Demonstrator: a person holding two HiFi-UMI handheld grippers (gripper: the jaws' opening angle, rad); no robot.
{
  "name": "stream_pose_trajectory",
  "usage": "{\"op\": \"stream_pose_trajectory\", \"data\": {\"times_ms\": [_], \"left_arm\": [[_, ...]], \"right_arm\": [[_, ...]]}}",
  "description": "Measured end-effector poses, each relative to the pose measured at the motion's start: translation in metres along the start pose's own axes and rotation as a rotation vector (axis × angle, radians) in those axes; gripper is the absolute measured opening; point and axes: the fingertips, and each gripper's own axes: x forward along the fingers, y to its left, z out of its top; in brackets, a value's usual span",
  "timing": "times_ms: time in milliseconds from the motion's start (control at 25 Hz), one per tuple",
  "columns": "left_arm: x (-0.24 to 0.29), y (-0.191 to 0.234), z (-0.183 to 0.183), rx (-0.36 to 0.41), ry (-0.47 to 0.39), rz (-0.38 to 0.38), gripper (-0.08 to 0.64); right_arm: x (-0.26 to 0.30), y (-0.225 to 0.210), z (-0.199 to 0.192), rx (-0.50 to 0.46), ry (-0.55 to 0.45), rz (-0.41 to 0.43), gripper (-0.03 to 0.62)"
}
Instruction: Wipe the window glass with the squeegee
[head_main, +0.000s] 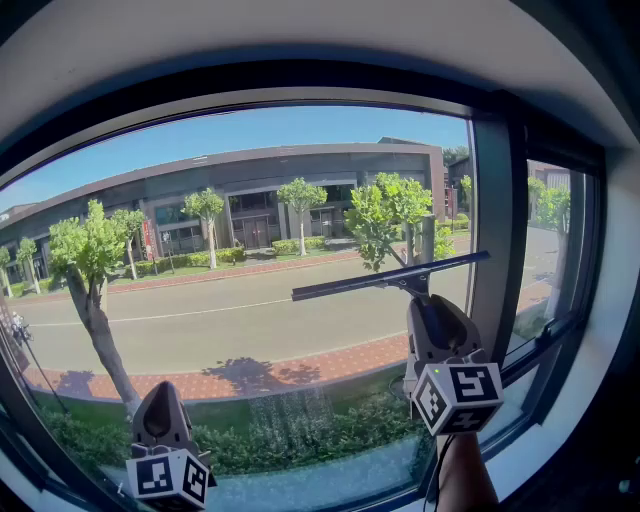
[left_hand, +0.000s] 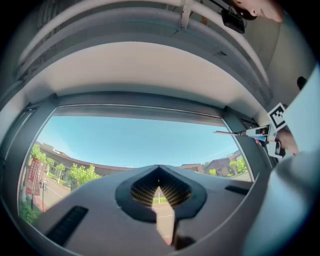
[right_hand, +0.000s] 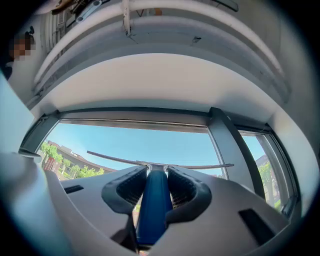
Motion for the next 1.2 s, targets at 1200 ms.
{"op": "stream_pose_trajectory", "data": {"times_ms": [1200], "left_arm": [[0.023,0.009,-0.027,-0.03,0.032,-0.062,0.002]], "right_arm": [[0.071,-0.031,0.058,0.013,-0.083,-0.095,0.13]]}}
